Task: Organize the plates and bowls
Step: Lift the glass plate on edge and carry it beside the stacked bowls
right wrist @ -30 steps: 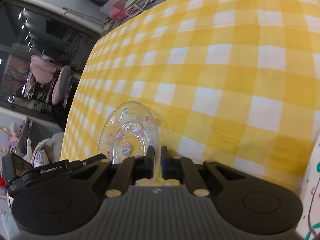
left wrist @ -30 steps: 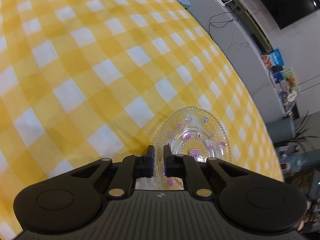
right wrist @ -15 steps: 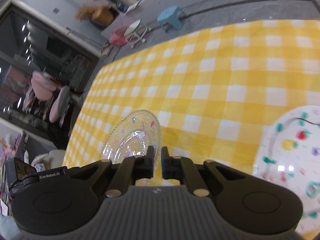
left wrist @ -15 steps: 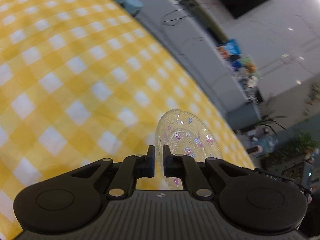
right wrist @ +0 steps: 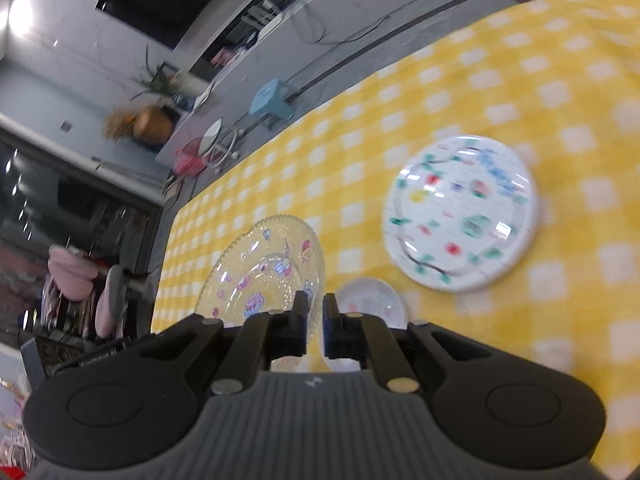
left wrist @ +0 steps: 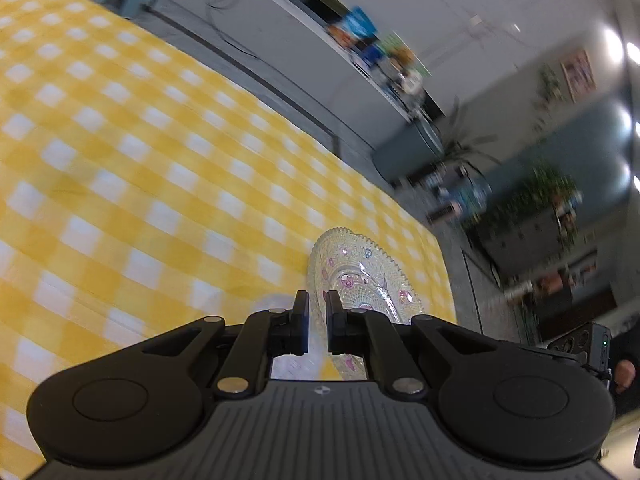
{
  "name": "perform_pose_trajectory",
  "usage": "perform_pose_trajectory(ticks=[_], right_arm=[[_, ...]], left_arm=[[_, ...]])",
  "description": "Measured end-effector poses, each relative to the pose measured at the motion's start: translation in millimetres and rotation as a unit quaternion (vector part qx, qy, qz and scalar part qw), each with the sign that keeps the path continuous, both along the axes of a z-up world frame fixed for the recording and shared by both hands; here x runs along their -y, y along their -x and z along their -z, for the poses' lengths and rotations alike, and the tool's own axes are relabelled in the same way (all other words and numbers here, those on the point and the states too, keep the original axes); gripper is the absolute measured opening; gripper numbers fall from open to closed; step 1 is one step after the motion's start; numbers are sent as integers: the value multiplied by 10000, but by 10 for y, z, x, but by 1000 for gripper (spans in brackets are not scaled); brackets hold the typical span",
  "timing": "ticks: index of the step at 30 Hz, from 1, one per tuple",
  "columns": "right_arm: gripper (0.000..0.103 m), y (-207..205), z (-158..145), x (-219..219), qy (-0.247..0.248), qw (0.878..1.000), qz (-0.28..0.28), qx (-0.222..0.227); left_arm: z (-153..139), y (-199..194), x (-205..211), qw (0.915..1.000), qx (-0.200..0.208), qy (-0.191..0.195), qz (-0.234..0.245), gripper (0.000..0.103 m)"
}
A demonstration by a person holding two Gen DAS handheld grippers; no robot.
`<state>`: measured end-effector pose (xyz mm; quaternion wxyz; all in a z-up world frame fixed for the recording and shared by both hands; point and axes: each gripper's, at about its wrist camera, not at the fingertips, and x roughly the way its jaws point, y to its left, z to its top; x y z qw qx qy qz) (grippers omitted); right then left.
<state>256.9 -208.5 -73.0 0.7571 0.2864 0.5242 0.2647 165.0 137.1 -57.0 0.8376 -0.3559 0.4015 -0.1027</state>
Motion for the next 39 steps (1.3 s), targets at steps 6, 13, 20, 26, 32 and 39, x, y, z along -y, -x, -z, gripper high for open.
perform_pose_trajectory(ticks=[6, 13, 20, 26, 32, 39], right_arm=[[5, 501, -114, 579, -12, 9988, 489, 70], [5, 1027, 32, 1086, -6, 9954, 945, -138], [6, 1331, 292, 1372, 47, 9914, 1255, -368], [6, 1477, 495, 1502, -1, 9902, 1238, -642], [6, 1483, 717, 1508, -1, 9859, 1267, -1094], [1, 1439, 935, 1476, 329, 9784, 1411, -1471]], left_arm=[[-72, -23, 416, 9972, 61, 1, 740, 8], [-16, -25, 937, 9860, -220, -321, 1620, 8], [42, -38, 1391, 9699, -425, -859, 2238, 8], [250, -93, 1644, 9561, -872, -1291, 2483, 8], [230, -114, 1844, 9437, -982, -1798, 2596, 8], [267, -108, 1929, 9382, -1010, -2125, 2537, 8]])
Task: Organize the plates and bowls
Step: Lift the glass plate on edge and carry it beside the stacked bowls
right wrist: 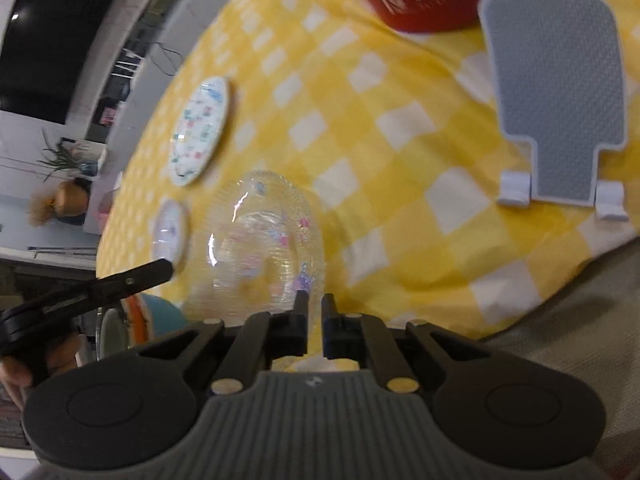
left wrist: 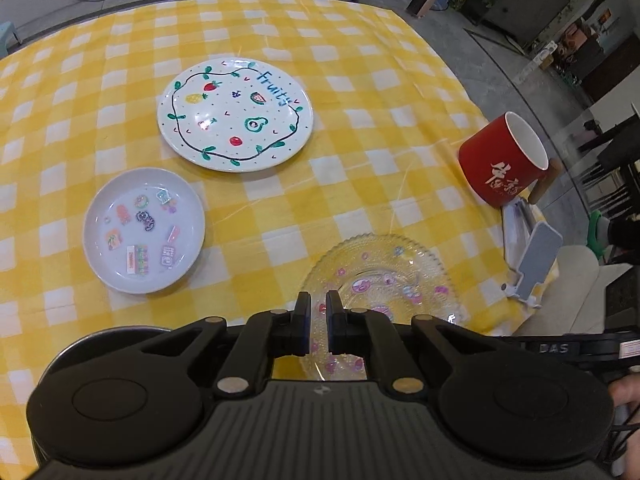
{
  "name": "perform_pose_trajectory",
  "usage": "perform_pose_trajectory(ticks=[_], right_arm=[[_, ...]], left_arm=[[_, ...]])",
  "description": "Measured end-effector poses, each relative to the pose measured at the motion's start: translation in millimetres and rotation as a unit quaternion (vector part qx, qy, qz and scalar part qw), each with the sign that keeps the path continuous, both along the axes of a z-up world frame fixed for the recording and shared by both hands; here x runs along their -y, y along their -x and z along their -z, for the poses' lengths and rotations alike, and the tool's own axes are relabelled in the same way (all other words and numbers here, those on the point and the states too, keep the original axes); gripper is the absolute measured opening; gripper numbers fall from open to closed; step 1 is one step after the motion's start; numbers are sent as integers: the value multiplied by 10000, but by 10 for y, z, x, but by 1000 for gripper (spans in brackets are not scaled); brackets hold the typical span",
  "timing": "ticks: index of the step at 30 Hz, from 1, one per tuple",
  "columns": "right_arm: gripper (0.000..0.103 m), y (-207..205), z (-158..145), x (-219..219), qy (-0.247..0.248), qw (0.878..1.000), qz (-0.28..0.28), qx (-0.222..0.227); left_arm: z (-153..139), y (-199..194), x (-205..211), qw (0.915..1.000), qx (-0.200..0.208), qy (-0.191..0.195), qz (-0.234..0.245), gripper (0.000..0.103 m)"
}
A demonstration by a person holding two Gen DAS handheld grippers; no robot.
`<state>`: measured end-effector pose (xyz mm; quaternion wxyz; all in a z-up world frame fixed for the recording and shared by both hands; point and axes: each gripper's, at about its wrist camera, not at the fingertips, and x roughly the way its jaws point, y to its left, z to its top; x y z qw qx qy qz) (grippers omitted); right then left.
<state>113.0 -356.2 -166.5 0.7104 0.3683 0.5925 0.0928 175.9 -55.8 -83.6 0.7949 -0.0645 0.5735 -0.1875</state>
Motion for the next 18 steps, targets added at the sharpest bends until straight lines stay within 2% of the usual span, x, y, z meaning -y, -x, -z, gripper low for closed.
perform_pose_trajectory(ticks=[3, 6, 8, 10, 13, 16, 18], right_arm=[[2, -6, -11, -17, 38, 10000, -20, 38], [2, -5, -7, -28, 51, 10000, -17, 57], [2, 0, 19, -22, 29, 10000, -14, 58], [2, 6, 31, -22, -3, 10000, -31, 53], [2, 3, 17, -35, 30, 9999, -88, 58], [2, -17, 32, -30, 16, 10000, -34, 35], [2, -1, 19, -39, 59, 9999, -74, 83]], left_arm=[[-12, -3, -54, 9999, -4, 143, -97, 8], [-94, 32, -90, 9995, 220, 172, -172, 8], [-195, 124, -137, 9980, 520, 245, -243, 8], [-351, 210, -153, 9961, 785, 63, -398, 8], [-618, 361, -111, 9855, 1513, -518, -564, 8], [-656, 413, -147, 9819, 1618, -750, -636, 8], [-642, 407, -200, 9827, 1594, -683, -647, 8]])
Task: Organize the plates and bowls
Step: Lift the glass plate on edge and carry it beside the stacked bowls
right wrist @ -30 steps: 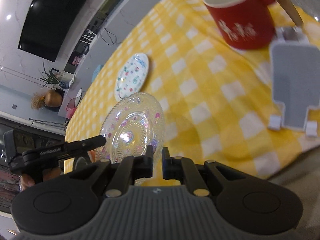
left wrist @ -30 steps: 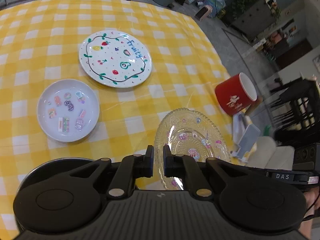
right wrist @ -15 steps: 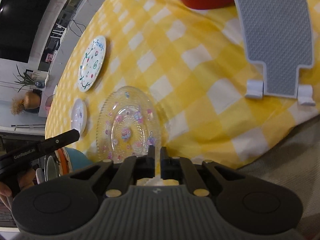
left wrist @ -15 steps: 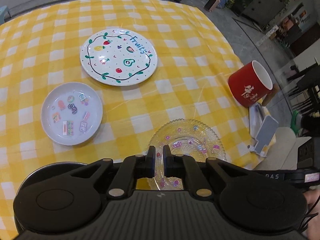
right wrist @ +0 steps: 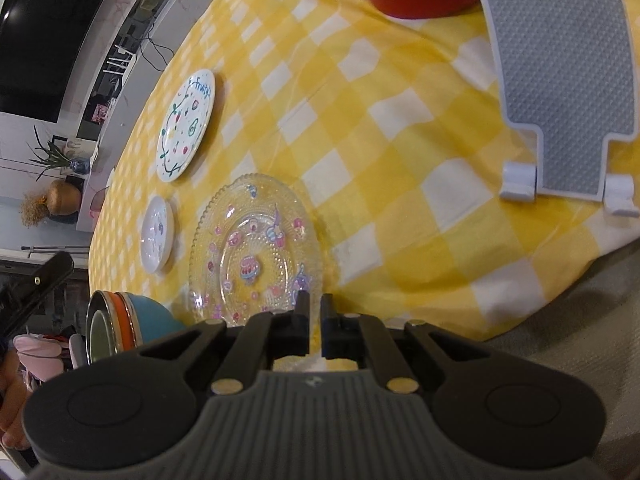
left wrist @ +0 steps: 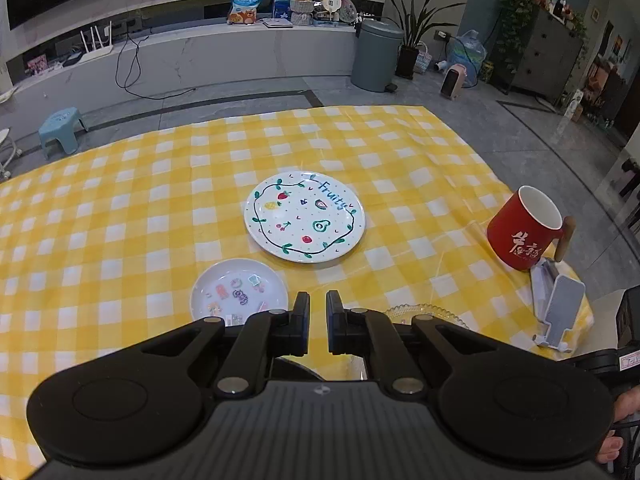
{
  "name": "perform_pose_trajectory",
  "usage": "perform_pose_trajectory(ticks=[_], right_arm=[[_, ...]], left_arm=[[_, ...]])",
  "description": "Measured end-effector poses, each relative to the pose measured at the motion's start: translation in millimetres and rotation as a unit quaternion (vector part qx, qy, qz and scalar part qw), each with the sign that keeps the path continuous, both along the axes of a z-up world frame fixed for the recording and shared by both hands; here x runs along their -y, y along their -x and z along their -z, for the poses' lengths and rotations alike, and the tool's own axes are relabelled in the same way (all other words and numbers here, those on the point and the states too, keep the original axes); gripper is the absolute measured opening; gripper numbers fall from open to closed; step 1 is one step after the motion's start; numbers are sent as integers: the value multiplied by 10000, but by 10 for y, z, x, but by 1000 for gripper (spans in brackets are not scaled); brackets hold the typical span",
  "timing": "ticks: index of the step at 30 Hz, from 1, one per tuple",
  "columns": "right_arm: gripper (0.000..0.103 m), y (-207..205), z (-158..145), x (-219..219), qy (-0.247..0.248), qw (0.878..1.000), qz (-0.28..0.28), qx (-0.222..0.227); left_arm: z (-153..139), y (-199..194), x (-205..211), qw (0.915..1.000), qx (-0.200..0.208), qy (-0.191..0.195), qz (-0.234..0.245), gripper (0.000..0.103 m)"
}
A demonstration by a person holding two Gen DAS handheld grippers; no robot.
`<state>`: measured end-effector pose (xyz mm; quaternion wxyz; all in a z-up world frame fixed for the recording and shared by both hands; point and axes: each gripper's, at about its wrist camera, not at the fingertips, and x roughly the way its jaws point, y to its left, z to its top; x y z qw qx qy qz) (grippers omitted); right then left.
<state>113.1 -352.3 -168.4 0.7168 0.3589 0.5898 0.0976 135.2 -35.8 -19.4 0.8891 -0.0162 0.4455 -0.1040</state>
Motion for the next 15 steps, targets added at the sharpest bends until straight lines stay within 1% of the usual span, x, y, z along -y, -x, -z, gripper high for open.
perform_pose_trajectory(ticks=[6, 9, 12, 15], right_arm=[[2, -2, -46, -55, 163, 9997, -124, 105], [3, -8, -82, -107, 347, 9987, -287, 216], [4, -13, -97, -127, 426, 9982, -335, 247], [4, -3, -147, -169, 609, 9966, -436, 341]], left_arm=[[13, -17, -143, 9997, -117, 127, -159, 9], [12, -19, -148, 9998, -125, 96, -148, 9], [34, -34, -165, 9997, -139, 24, -175, 9], [37, -54, -231, 9995, -179, 80, -239, 9]])
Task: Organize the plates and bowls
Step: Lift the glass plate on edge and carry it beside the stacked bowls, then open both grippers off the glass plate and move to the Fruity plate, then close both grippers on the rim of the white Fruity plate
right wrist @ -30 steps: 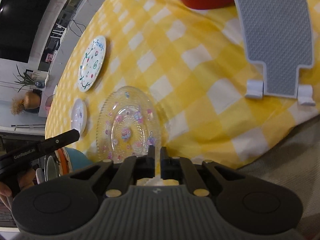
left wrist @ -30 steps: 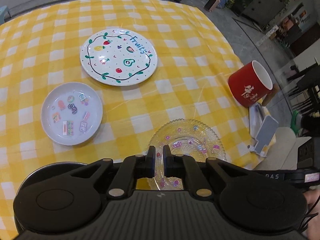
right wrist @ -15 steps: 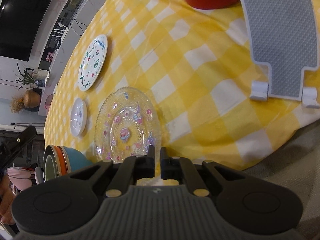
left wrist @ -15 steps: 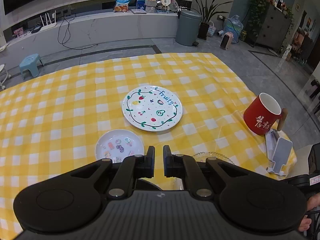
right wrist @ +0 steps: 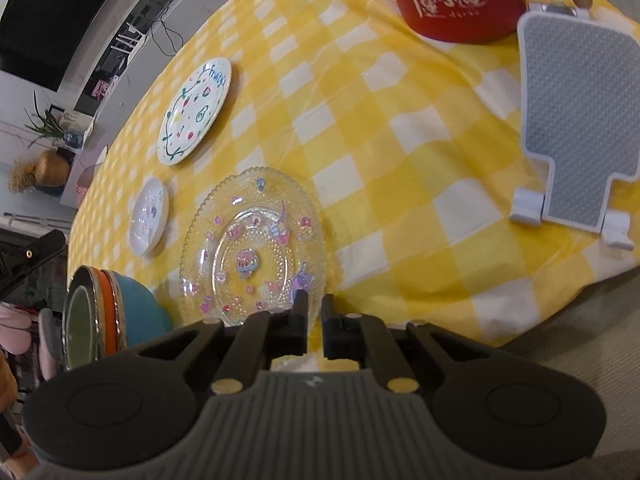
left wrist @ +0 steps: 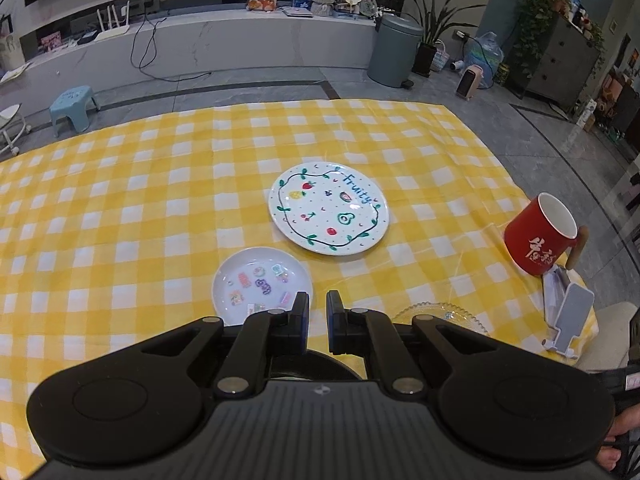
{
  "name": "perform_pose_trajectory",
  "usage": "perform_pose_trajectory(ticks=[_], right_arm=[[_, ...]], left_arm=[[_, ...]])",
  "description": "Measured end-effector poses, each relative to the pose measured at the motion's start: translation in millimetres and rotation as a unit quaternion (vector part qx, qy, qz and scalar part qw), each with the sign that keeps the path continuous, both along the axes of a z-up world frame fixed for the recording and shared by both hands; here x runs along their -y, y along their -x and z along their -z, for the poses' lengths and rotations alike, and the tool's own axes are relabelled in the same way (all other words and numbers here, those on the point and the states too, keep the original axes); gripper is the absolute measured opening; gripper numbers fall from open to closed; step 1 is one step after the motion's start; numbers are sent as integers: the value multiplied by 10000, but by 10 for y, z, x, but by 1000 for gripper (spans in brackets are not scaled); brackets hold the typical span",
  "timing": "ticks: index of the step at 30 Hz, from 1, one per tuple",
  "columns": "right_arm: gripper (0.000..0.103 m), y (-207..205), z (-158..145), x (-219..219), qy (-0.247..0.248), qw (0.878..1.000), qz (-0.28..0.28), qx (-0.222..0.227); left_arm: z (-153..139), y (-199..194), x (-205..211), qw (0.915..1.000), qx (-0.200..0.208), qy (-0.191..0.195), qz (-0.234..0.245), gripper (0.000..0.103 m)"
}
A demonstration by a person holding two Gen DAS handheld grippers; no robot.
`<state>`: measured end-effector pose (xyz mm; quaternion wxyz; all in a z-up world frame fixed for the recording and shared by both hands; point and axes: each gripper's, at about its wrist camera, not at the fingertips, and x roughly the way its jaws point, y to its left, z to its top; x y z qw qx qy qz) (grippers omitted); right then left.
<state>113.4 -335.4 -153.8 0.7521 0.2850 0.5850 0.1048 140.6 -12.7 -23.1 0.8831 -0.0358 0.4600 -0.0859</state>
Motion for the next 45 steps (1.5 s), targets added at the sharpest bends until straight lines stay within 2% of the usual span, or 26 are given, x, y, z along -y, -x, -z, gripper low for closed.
perform_pose_trajectory(ticks=[7, 9, 12, 17, 20, 21, 27, 30, 33, 37, 40, 43, 45], right_arm=[[5, 14, -55, -7, 137, 9998, 49, 141], [9, 31, -118, 16, 206, 9993, 94, 310], [9, 44, -237, 44, 306, 9977, 115, 598], [9, -50, -402, 7, 381, 9944, -246, 954], [19, -201, -541, -52, 460, 9907, -528, 1165], [27, -269, -597, -76, 470, 9893, -612, 1240], [31, -733, -868, -223, 705, 9780, -936, 1726], [35, -1028, -909, -288, 792, 9743, -988, 1863], [35, -1386, -867, -369, 788, 9767, -838, 1813], [35, -1791, -749, -516, 742, 9782, -884, 1725], [35, -2003, -622, -598, 625, 9805, -859, 1653], [35, -2145, -428, -656, 557, 9845, -697, 1510], [34, -2189, -334, -684, 467, 9865, -616, 1445]], left_arm=[[-44, -13, -192, 9998, 31, 122, -162, 9], [-60, -30, -266, 9996, 58, 159, -236, 9], [-70, -68, -387, 9992, 82, 198, -327, 9], [-26, -132, -572, 9992, 184, 173, -323, 9], [50, -185, -661, 9993, 214, 148, -254, 10], [83, -203, -694, 9993, 190, 164, -263, 11], [316, -411, -794, 9987, -45, 368, -360, 13], [394, -564, -819, 9969, -67, 677, -383, 13], [406, -706, -815, 9953, 9, 929, -257, 13], [390, -887, -697, 9980, 275, 550, -178, 15], [456, -1064, -624, 9993, -26, 214, -320, 16], [523, -1210, -585, 9989, -154, 310, -331, 16], [555, -1295, -499, 9994, -197, 226, -173, 16]])
